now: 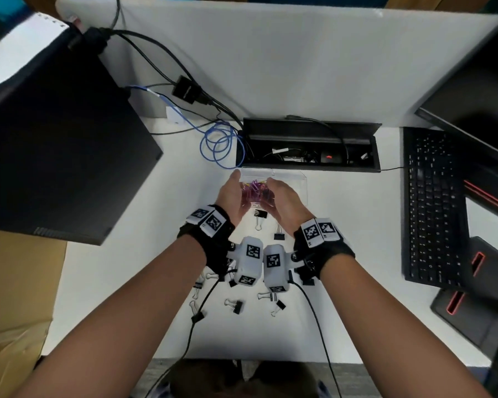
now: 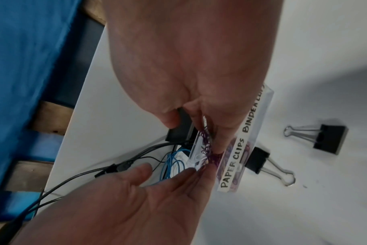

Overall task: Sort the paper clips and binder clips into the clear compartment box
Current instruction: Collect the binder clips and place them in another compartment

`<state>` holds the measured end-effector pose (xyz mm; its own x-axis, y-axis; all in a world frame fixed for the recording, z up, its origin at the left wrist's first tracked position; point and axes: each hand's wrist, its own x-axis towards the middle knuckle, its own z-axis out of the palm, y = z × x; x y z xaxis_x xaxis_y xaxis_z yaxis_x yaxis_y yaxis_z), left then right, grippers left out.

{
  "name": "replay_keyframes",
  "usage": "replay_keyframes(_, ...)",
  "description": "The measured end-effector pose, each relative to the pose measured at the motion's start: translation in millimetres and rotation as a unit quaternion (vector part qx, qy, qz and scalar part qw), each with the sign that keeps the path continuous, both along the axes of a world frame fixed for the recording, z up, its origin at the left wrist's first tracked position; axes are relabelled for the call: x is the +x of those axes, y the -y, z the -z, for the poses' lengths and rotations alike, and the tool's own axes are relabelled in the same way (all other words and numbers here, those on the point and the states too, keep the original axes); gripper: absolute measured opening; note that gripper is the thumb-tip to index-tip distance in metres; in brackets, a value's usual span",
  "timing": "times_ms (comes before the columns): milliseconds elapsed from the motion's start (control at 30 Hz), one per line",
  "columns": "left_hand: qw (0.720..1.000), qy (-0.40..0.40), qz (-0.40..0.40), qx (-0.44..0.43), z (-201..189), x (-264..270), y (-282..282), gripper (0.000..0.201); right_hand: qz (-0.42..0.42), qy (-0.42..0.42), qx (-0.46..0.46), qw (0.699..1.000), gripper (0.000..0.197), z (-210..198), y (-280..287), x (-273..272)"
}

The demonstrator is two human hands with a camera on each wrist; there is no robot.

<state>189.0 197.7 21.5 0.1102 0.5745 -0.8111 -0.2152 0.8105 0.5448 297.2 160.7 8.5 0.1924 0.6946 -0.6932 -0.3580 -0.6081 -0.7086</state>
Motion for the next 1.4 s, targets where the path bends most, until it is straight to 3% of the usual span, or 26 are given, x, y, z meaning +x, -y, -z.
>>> replay_keyframes(100,0.999,-0.033,-0.003,0.041,4.0,-7.0,4.2,0.028,0.001,0.012,0.023,1.0,0.021,6.3,1.7,0.4)
replay_keyframes(167,0.991,-0.083,0.021,0.1,7.6,-17.5,10.1,0.022,-0.005,0.046,0.056,0.997,0.03,9.6,7.6,4.2)
replay_keyframes(267,0.952,-0.19,0.114,0.209,13.3,-46.1,25.5,0.018,-0.026,0.137,0.101,0.985,0.028,8.4,23.8,14.0)
replay_keyframes(333,0.897,-0.277,0.2,0.28,20.3,-69.2,36.1,0.016,-0.045,0.192,0.101,0.975,0.027,8.9,37.1,23.7)
replay_keyframes(400,0.813,-0.376,0.3,0.328,31.5,-87.1,42.4,0.013,-0.062,0.232,0.089,0.967,0.025,12.5,50.8,33.5)
replay_keyframes(533,0.691,-0.418,0.504,0.307,51.9,-87.6,46.7,0.026,-0.079,0.254,0.063,0.962,0.023,24.3,71.7,40.7)
replay_keyframes(633,0.634,-0.44,0.548,0.321,53.8,-75.5,48.4,0.017,-0.104,0.25,0.049,0.961,0.021,28.4,85.0,39.2)
replay_keyframes(733,0.552,-0.484,0.589,0.339,52.3,-72.2,49.6,0.017,-0.137,0.262,0.043,0.954,0.019,30.3,97.6,39.7)
replay_keyframes(767,0.539,-0.486,0.599,0.338,52.8,-74.4,49.9,0.017,-0.14,0.27,0.044,0.952,0.018,30.7,101.3,40.0)
replay_keyframes(867,0.561,-0.469,0.592,0.339,52.0,-79.9,46.0,0.008,-0.137,0.295,0.049,0.944,0.018,32.7,110.8,43.6)
replay_keyframes(967,0.642,-0.441,0.503,0.376,38.2,-69.6,28.0,0.003,-0.133,0.379,0.026,0.915,0.021,35.8,119.6,52.6)
replay_keyframes(1067,0.719,-0.393,0.403,0.408,24.5,-46.4,4.0,0.003,-0.173,0.447,-0.113,0.87,0.033,36.9,130.4,61.1)
replay_keyframes(1133,0.745,-0.369,0.373,0.412,20.9,-34.2,-5.0,0.003,-0.216,0.423,-0.202,0.857,0.046,39.4,139.1,62.5)
replay_keyframes(1267,0.767,-0.346,0.357,0.406,19.7,-32.0,1.0,0.01,-0.215,0.373,-0.153,0.89,0.054,55.6,148.3,53.5)
replay_keyframes(1333,0.748,-0.367,0.37,0.412,19.2,-46.9,10.9,0.011,-0.226,0.375,-0.103,0.893,0.05,59.2,145.8,47.7)
replay_keyframes(1400,0.71,-0.409,0.403,0.407,19.8,-72.7,19.9,0.009,-0.236,0.365,-0.085,0.897,0.051,55.9,141.0,43.2)
